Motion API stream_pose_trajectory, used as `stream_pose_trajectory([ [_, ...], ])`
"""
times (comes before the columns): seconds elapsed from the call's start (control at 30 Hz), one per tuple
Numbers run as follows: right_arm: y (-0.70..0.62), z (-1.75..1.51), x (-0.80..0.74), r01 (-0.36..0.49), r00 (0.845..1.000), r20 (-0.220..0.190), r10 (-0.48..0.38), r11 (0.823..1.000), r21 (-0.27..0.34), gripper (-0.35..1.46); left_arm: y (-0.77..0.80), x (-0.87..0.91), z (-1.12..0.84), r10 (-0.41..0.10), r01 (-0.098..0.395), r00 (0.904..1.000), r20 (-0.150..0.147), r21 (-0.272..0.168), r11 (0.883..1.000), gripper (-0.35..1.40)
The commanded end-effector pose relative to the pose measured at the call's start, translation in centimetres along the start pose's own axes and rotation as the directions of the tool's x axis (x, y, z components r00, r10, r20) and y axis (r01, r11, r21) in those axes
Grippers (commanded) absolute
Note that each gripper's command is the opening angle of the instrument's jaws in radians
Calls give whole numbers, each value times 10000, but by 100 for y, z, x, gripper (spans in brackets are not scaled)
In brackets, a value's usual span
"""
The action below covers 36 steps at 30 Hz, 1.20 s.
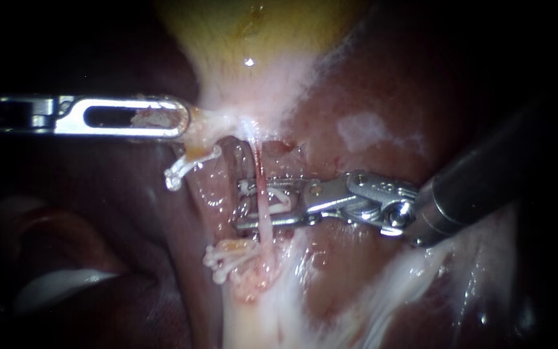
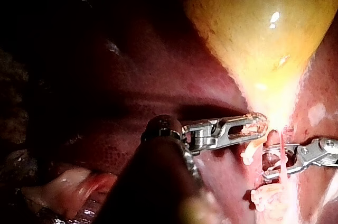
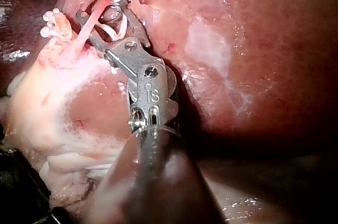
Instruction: Clipping first clip right tube
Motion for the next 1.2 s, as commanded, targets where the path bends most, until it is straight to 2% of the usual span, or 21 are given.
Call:
stream_pose_trajectory([
  [0.03,0,0,0,0,10000,0,0,10000,-1,45,0,0,0,0,0,10000,4,-3,10000,-35],
  [0.67,-1,-14,0,-12,10000,12,12,10000,71,45,0,0,0,1,-1,10000,2,-2,10000,-35],
  [0.97,-4,-53,23,166,9999,23,-167,9995,272,45,0,0,-1,2,-2,10000,-1,0,10000,-35],
  [1.2,-12,-67,31,234,9997,-90,-231,9990,385,45,0,0,-1,2,-2,10000,-2,1,10000,-35],
])
